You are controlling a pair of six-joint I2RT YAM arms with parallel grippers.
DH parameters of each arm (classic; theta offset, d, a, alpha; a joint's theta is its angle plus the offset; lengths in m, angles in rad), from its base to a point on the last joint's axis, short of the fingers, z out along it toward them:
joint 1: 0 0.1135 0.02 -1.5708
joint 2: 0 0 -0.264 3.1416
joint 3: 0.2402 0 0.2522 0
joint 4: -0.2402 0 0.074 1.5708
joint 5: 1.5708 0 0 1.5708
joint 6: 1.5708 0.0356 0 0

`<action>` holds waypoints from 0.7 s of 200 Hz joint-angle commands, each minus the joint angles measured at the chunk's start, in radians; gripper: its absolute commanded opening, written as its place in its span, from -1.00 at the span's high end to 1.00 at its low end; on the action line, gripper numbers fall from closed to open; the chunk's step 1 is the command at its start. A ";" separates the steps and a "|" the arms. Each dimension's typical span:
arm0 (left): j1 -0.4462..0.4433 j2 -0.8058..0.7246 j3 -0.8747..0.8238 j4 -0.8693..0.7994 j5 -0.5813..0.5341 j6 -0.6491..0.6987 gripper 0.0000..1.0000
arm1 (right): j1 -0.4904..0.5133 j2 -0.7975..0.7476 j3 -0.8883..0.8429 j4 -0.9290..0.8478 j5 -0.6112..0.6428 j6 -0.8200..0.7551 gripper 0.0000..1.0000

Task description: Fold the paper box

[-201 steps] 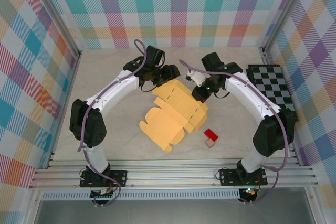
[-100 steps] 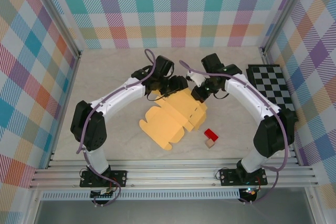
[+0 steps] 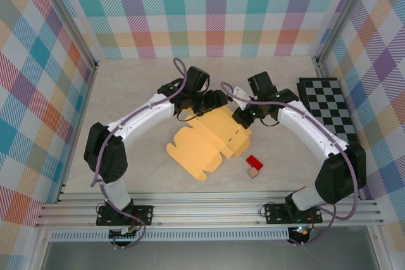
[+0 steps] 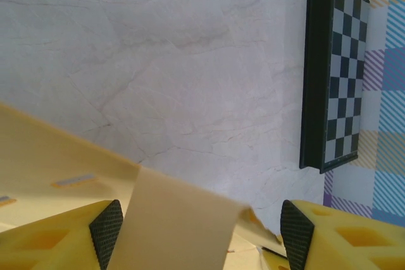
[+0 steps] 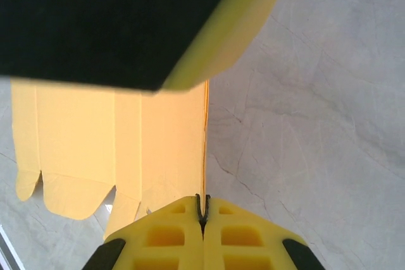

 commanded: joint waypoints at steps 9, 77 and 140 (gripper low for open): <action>0.000 -0.114 -0.030 -0.090 -0.096 0.042 -0.41 | 0.010 -0.010 -0.023 0.055 0.042 -0.052 1.00; 0.109 -0.375 -0.214 -0.148 -0.109 0.110 -0.40 | 0.015 -0.029 -0.070 0.116 0.100 -0.077 1.00; 0.158 -0.378 -0.469 0.116 0.009 0.377 -0.19 | 0.034 0.004 -0.052 0.104 0.149 -0.119 1.00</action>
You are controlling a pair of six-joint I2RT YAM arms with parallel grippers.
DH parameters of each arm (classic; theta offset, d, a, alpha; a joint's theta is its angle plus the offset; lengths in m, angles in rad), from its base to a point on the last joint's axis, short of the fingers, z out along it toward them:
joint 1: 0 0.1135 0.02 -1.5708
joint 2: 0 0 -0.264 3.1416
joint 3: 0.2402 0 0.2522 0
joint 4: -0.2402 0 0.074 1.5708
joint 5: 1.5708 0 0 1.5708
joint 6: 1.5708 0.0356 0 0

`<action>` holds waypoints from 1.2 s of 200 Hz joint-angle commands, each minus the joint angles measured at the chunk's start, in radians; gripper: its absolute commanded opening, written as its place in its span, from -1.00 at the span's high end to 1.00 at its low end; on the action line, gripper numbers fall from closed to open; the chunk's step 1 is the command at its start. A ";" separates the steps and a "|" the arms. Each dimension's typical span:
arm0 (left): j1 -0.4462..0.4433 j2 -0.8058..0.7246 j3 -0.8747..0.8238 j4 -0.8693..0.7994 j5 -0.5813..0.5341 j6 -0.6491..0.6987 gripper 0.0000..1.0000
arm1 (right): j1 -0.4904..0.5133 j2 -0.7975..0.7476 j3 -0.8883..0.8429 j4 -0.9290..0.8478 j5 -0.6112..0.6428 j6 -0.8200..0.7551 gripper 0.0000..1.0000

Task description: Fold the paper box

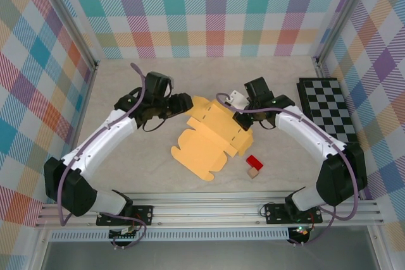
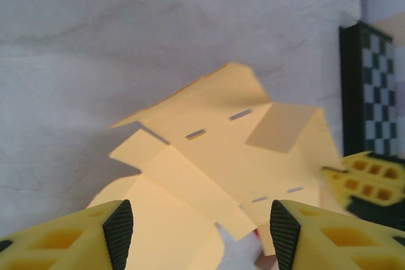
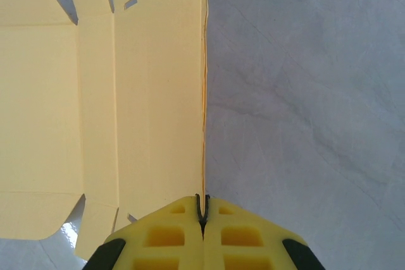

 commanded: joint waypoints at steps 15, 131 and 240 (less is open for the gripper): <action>0.000 0.001 -0.243 0.282 0.024 0.275 -0.18 | 0.005 0.036 0.040 -0.023 -0.006 -0.045 1.00; 0.002 0.272 -0.332 0.625 0.062 0.493 -0.35 | 0.004 0.045 0.013 -0.020 -0.074 -0.041 1.00; -0.087 0.248 -0.285 0.536 0.044 0.274 0.18 | 0.005 0.085 0.026 -0.014 -0.004 0.014 1.00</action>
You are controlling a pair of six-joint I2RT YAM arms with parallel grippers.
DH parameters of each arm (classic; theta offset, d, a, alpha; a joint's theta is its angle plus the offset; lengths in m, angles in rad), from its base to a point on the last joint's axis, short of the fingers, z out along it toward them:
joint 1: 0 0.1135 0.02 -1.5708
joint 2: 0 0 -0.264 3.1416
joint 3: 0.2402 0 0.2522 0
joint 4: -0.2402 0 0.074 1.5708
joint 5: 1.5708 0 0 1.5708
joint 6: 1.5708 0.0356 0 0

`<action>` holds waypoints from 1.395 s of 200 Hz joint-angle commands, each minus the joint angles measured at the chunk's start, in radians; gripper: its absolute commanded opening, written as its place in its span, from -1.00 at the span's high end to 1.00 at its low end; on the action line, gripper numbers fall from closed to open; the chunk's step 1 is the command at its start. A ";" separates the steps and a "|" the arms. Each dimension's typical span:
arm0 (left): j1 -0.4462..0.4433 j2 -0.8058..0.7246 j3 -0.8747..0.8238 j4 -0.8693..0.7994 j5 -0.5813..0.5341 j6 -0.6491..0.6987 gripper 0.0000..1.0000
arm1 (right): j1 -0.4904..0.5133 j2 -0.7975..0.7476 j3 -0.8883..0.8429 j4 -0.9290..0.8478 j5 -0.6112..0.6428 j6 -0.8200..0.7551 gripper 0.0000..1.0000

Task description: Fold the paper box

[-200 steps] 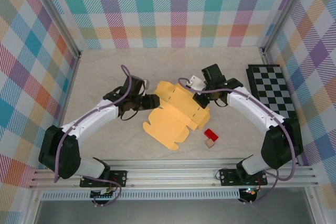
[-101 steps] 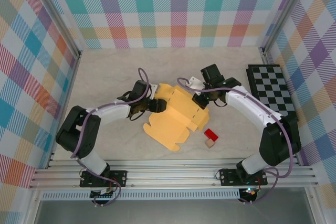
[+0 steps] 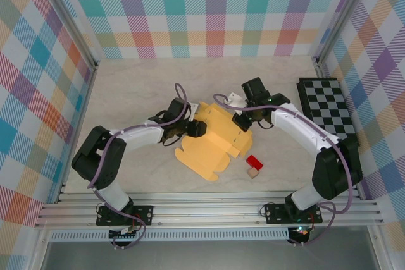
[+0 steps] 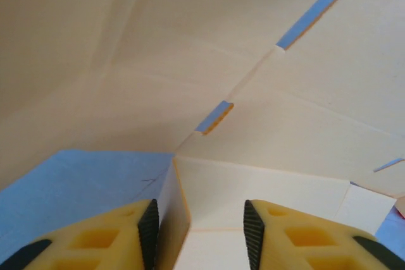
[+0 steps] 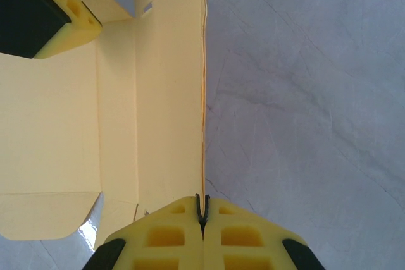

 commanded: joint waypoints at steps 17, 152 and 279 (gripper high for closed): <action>-0.016 -0.041 0.008 -0.008 -0.007 -0.126 0.18 | 0.004 0.030 0.017 0.003 0.005 0.035 1.00; -0.040 -0.085 0.037 -0.091 -0.023 -0.362 -0.01 | 0.004 0.038 -0.068 0.112 0.095 -0.023 1.00; 0.212 -0.332 -0.105 -0.121 -0.190 -0.082 0.12 | 0.125 -0.120 -0.323 0.643 0.437 -0.560 1.00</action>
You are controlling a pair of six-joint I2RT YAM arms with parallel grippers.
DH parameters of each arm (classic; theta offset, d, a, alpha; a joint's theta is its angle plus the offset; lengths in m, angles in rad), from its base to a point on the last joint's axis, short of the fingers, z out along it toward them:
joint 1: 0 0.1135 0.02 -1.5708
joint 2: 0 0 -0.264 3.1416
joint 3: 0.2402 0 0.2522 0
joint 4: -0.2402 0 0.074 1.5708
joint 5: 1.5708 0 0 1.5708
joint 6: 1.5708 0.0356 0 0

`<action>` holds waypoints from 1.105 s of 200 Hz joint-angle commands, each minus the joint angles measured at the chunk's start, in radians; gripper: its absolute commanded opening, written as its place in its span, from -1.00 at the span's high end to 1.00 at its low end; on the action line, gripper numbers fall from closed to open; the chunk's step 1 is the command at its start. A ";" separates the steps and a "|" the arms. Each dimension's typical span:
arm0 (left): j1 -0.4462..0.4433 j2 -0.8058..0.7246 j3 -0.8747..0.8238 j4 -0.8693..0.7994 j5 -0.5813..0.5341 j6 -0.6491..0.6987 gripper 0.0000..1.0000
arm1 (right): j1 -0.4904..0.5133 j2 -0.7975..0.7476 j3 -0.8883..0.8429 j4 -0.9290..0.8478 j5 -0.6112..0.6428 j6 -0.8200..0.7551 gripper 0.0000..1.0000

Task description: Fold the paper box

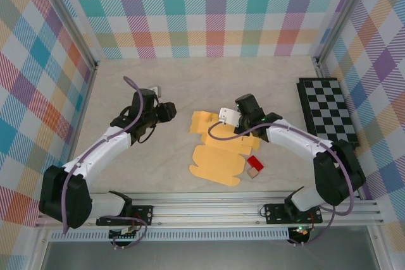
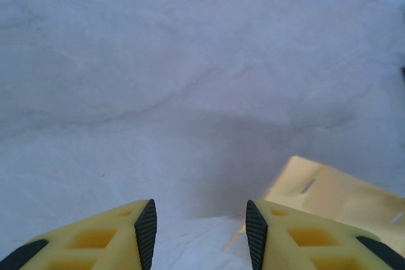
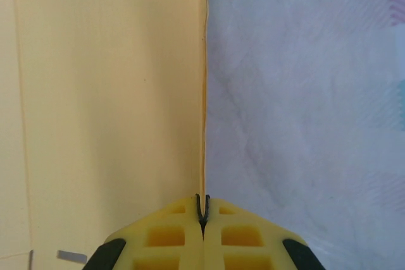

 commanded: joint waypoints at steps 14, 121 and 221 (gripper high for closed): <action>0.007 0.056 -0.083 0.121 0.018 0.106 0.14 | 0.022 -0.093 -0.073 0.280 0.073 -0.192 1.00; -0.006 0.224 -0.183 0.490 0.096 0.319 0.23 | 0.022 -0.100 -0.166 0.385 -0.043 -0.314 1.00; -0.086 0.254 -0.259 0.658 0.196 0.438 0.22 | 0.028 -0.057 -0.196 0.381 -0.057 -0.367 1.00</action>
